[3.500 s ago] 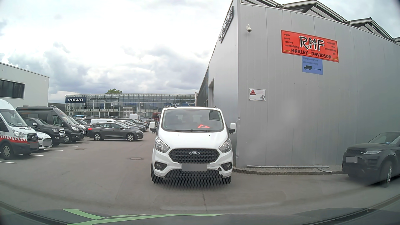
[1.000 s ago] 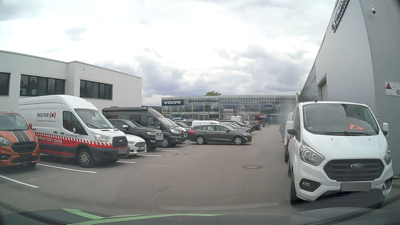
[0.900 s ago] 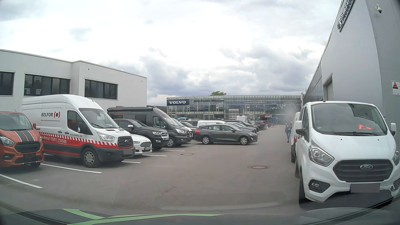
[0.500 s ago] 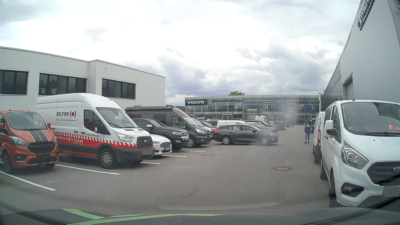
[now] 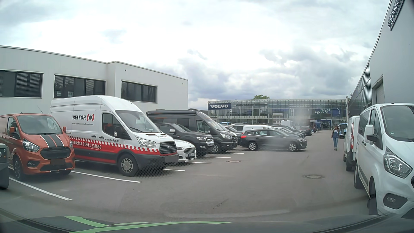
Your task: Follow the waypoints while adhering to traffic rules and regulations
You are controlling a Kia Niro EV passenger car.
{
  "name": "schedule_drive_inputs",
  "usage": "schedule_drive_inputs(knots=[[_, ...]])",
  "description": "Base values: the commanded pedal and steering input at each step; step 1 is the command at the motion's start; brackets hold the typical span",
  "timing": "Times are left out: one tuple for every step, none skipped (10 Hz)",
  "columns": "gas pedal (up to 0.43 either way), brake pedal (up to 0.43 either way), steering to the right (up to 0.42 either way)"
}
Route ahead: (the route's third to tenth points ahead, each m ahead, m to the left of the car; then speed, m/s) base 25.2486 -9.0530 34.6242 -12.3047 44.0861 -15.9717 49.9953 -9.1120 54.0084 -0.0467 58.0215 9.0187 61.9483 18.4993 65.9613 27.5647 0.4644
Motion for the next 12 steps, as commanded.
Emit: schedule_drive_inputs(knots=[[0.000,0.183,-0.764],[0.000,0.183,-0.742],[0.000,0.177,-0.716],[0.000,0.177,-0.694],[0.000,0.177,-0.668],[0.000,0.183,-0.644],[0.000,0.183,-0.609],[0.000,0.195,-0.579],[0.000,0.201,-0.561],[0.000,0.201,-0.565],[0.000,0.207,-0.581],[0.000,0.213,-0.599]])
